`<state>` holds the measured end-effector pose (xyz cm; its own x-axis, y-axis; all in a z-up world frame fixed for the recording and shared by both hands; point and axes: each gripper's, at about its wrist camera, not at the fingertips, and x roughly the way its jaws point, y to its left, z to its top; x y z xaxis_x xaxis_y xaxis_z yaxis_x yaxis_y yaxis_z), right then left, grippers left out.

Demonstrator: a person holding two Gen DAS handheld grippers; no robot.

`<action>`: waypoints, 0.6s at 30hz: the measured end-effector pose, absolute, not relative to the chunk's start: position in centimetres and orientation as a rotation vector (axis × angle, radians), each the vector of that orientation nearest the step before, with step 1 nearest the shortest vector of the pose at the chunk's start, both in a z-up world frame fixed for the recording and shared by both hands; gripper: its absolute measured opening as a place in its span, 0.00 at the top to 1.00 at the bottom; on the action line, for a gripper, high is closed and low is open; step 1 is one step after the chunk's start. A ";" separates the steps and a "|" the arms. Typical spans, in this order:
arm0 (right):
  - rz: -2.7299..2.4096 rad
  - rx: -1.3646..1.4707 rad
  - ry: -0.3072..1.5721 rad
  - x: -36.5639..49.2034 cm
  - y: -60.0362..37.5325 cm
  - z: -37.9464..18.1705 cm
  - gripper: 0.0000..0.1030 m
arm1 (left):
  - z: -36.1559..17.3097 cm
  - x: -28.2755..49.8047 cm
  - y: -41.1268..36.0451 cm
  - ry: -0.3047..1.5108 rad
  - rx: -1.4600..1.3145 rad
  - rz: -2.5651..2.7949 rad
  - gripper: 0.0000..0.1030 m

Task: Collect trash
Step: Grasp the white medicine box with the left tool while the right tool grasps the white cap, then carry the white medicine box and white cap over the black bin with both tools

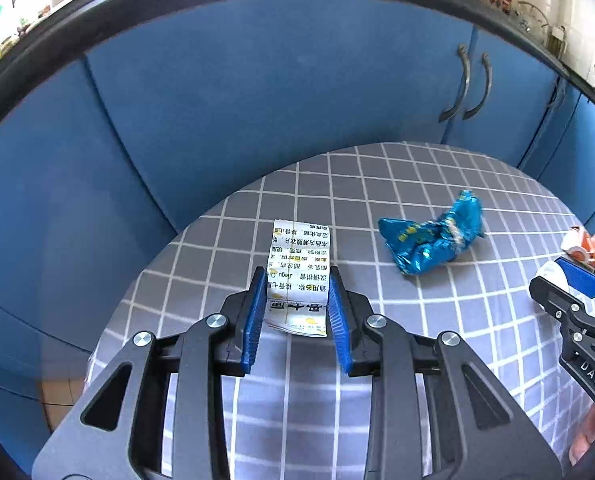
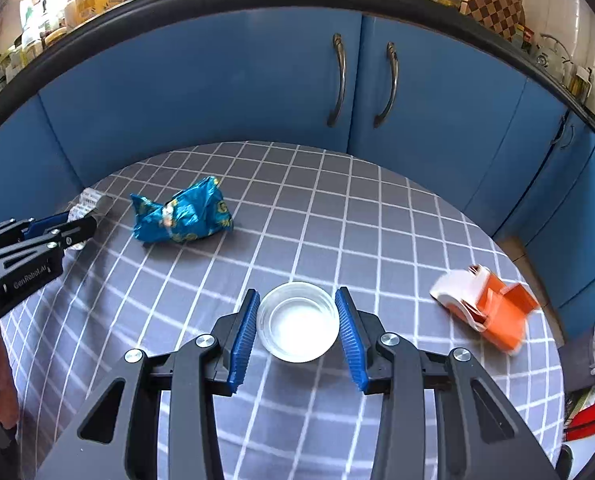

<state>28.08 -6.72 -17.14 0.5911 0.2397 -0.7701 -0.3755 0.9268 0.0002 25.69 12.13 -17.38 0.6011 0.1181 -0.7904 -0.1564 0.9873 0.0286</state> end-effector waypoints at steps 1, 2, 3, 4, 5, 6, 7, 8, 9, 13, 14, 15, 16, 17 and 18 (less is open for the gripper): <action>0.359 -0.168 0.866 27.7 -7.0 -16.9 0.63 | -16.9 25.0 12.2 0.908 -0.048 0.157 0.70; 0.357 -0.167 0.861 27.1 -7.4 -16.5 0.63 | -16.6 24.5 12.2 0.903 -0.049 0.156 0.70; 0.355 -0.167 0.857 26.7 -7.6 -16.2 0.63 | -16.1 23.9 12.0 0.897 -0.051 0.153 0.70; 0.354 -0.166 0.855 26.1 -7.9 -15.9 0.63 | -15.7 23.4 11.9 0.894 -0.052 0.147 0.70; 0.354 -0.165 0.852 25.7 -8.2 -15.6 0.63 | -15.3 22.8 11.7 0.888 -0.050 0.144 0.70; 0.352 -0.163 0.847 25.0 -8.6 -15.2 0.63 | -15.0 22.5 11.6 0.885 -0.047 0.142 0.70; 0.350 -0.164 0.842 24.6 -8.8 -14.9 0.63 | -14.8 22.5 11.1 0.882 -0.044 0.140 0.70; 0.347 -0.165 0.836 24.1 -9.1 -14.6 0.63 | -14.4 21.9 10.7 0.877 -0.043 0.134 0.70; 0.342 -0.169 0.829 23.5 -9.5 -14.2 0.63 | -14.2 21.6 10.5 0.875 -0.042 0.130 0.70; 0.326 -0.183 0.807 21.4 -10.7 -12.9 0.63 | -12.8 19.8 8.9 0.861 -0.030 0.107 0.70; 0.321 -0.187 0.801 20.8 -11.0 -12.6 0.63 | -12.4 19.4 8.4 0.857 -0.028 0.101 0.70; 0.317 -0.190 0.796 20.4 -11.4 -12.4 0.63 | -12.2 19.1 8.2 0.853 -0.026 0.097 0.70; 0.309 -0.194 0.788 19.9 -11.7 -12.1 0.63 | -12.0 18.9 7.7 0.850 -0.024 0.091 0.70; 0.305 -0.194 0.782 19.4 -12.2 -11.9 0.63 | -11.8 18.7 7.3 0.847 -0.022 0.086 0.70; 0.302 -0.191 0.777 18.9 -12.7 -11.6 0.63 | -11.5 18.3 6.7 0.842 -0.017 0.079 0.70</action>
<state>18.91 -12.66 -11.56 0.6733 0.1964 -0.7128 -0.3360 0.9400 -0.0584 18.28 6.74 -11.49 0.6634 0.0634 -0.7456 -0.0769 0.9969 0.0163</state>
